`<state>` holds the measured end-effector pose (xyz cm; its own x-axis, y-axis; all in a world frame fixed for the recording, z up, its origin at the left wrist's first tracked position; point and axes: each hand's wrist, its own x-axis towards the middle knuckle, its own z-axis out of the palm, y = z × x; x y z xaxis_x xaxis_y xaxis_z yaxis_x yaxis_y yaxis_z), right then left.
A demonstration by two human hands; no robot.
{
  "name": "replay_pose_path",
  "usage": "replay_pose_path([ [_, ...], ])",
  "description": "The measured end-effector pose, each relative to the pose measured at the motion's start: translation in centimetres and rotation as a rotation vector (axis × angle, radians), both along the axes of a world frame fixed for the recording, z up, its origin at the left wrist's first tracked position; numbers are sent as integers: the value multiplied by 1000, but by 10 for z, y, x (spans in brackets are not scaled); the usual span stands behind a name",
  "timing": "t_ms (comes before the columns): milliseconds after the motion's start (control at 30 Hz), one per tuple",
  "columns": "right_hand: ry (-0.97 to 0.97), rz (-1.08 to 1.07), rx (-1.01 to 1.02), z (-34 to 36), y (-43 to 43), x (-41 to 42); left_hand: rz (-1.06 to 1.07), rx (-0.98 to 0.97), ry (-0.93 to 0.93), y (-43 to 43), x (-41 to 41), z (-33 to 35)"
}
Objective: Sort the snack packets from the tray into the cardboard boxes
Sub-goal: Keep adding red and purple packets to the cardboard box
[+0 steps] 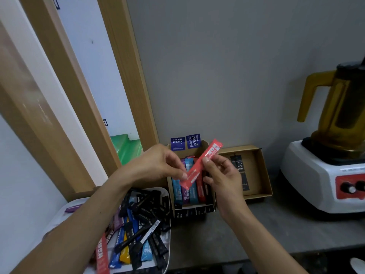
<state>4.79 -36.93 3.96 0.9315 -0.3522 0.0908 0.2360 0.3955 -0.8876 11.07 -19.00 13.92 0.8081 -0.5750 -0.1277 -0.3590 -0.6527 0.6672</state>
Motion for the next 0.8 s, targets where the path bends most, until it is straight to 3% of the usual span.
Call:
replay_pose_path([
  [167, -77, 55, -239, -3, 3, -1, 82, -252, -209, -13, 2, 12],
  [300, -95, 90, -264, -3, 6, -5, 23, -187, -253, -22, 8, 11],
  [433, -9, 77, -363, -13, 5, -9, 58, -262, -235, -26, 15, 12],
  [567, 33, 72, -406, -29, 6, -16, 54, -164, -219, -25, 21, 12],
  [700, 75, 88, -401, -27, 0, -11, 127, -90, -361, -33, 22, 1],
  [800, 102, 47, -636, -30, -2, -13, 106, 8, -377, -39, 26, -1],
])
